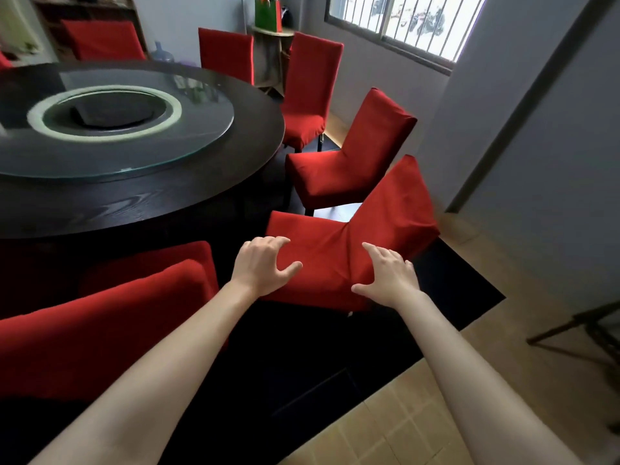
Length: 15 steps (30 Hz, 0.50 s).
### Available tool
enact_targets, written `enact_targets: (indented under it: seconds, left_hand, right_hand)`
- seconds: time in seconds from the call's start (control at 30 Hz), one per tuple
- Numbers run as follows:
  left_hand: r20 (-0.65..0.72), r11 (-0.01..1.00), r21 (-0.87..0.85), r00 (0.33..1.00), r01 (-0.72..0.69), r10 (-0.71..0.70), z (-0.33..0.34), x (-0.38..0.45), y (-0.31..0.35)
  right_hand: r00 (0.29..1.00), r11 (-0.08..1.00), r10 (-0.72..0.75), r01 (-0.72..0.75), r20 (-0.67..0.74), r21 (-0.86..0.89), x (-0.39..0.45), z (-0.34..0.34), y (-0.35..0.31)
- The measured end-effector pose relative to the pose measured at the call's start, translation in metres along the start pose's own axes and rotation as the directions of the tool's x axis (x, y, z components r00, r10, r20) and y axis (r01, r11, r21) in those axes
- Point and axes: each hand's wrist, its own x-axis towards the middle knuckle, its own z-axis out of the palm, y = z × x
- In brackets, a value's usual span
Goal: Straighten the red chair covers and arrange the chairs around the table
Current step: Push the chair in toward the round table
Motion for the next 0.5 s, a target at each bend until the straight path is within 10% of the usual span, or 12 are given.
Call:
enact_targets:
  seconds: [0.5]
  left_hand:
    - [0.120, 0.999, 0.012, 0.992, -0.038, 0.036, 0.111, 0.133, 0.133]
  right_hand:
    - [1.000, 1.000, 0.003, -0.003, 0.005, 0.001, 0.111, -0.019, 0.164]
